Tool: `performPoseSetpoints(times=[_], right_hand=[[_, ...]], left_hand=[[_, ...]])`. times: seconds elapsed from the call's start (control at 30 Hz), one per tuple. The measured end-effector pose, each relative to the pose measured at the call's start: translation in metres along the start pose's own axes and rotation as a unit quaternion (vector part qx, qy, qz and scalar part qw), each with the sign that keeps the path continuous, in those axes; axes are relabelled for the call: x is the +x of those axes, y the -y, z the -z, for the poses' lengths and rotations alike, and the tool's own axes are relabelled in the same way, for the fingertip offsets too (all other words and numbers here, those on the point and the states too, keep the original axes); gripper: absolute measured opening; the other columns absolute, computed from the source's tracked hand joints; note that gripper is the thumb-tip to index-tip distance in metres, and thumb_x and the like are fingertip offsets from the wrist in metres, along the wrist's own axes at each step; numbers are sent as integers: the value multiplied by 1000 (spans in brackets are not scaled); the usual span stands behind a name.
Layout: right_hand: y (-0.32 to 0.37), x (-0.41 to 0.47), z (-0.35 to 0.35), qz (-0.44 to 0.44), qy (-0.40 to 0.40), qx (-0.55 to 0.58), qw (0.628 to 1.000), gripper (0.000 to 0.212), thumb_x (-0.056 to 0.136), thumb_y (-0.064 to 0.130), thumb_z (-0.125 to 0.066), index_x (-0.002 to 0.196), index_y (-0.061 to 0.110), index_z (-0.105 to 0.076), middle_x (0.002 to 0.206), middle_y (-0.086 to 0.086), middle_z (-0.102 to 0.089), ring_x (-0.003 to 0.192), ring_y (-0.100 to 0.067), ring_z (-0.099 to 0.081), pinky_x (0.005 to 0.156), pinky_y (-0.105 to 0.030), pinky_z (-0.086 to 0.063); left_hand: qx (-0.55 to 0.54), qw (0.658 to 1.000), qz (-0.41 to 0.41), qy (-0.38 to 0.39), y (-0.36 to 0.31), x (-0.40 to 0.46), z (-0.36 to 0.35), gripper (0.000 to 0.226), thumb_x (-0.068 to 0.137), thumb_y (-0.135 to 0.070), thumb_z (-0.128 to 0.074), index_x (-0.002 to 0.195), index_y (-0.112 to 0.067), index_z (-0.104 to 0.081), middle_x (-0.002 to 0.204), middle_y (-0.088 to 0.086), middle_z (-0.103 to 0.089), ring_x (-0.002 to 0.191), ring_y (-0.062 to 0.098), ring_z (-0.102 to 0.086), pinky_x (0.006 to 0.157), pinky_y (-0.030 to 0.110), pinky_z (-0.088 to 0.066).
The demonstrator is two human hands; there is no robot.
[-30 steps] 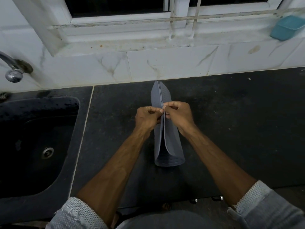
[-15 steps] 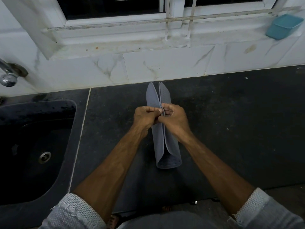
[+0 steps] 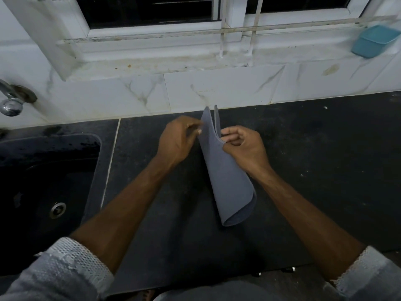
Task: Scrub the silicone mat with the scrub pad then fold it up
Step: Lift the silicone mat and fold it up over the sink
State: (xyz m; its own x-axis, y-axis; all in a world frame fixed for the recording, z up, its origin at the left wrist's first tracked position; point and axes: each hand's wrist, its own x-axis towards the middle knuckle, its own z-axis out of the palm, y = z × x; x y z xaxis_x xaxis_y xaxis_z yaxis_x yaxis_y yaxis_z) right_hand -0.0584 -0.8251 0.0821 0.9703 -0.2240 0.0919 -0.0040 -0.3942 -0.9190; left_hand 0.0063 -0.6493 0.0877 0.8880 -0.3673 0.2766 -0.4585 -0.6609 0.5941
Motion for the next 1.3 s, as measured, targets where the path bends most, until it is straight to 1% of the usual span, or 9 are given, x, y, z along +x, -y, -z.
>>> performPoseSetpoints(times=[0.13, 0.33, 0.43, 0.6, 0.73, 0.87, 1.0, 1.13, 1.3], right_hand=[[17, 12, 5, 24, 46, 2, 999, 30, 74, -6, -65, 98, 11, -68, 90, -5, -70, 82, -12, -66, 75, -21, -54], [40, 24, -8, 55, 126, -27, 990, 29, 73, -2, -68, 94, 19, -68, 88, 2, -70, 81, -6, -67, 75, -20, -55], [51, 28, -23, 72, 160, -37, 984, 28, 74, -2, -67, 93, 19, -68, 90, 2, -70, 82, -6, -66, 76, -19, -54], [68, 31, -53, 87, 225, -30, 970, 27, 75, -5, -65, 94, 14, -69, 90, 0, -71, 83, -12, -67, 78, -24, -56], [81, 34, -77, 107, 280, -31, 953, 29, 75, -7, -65, 96, 13, -68, 91, -1, -71, 82, -11, -68, 77, -21, -55], [91, 40, -97, 138, 310, -30, 940, 28, 75, -7, -67, 95, 12, -68, 94, -2, -71, 83, -8, -67, 77, -18, -54], [96, 45, -115, 148, 355, -48, 922, 26, 75, -5, -69, 96, 11, -68, 93, -4, -71, 85, -12, -68, 79, -22, -55], [95, 49, -135, 140, 385, -60, 910, 25, 76, -4, -70, 95, 11, -68, 92, -3, -71, 84, -12, -68, 80, -26, -56], [89, 52, -160, 131, 415, -67, 898, 25, 75, -3, -71, 95, 11, -69, 92, -1, -71, 83, -9, -68, 79, -24, -56]], left_hand=[[102, 993, -60, 19, 11, 22, 27, 35, 91, -13, -61, 126, -6, -61, 128, 14, -59, 119, 28, -53, 103, 31, -37], [241, 959, -139, 53, 37, 23, 58, 49, 86, -24, -67, 133, -21, -55, 142, 5, -49, 128, 27, -47, 106, 44, -36], [282, 946, -141, 77, 51, 14, 76, 44, 90, -29, -63, 132, -27, -55, 144, -2, -47, 131, 22, -43, 108, 48, -30], [306, 944, -87, 90, 71, -4, 110, 31, 97, -33, -51, 126, -31, -61, 136, -10, -54, 131, 10, -42, 114, 40, -12], [312, 944, -73, 83, 85, -20, 132, 29, 99, -30, -48, 122, -29, -64, 132, -9, -58, 128, 11, -46, 114, 35, -8], [294, 951, -57, 84, 102, -36, 150, 23, 96, -28, -53, 111, -24, -70, 121, -2, -65, 119, 19, -54, 114, 39, -13], [282, 954, -57, 84, 117, -57, 160, 22, 96, -29, -55, 105, -22, -73, 113, 0, -69, 108, 23, -59, 109, 40, -24], [264, 960, -64, 64, 130, -80, 164, 19, 95, -24, -57, 99, -18, -74, 105, 4, -72, 101, 24, -62, 107, 40, -31], [255, 965, -59, 24, 142, -98, 162, 13, 87, -8, -65, 88, -11, -77, 89, 11, -74, 83, 30, -68, 94, 44, -44]])
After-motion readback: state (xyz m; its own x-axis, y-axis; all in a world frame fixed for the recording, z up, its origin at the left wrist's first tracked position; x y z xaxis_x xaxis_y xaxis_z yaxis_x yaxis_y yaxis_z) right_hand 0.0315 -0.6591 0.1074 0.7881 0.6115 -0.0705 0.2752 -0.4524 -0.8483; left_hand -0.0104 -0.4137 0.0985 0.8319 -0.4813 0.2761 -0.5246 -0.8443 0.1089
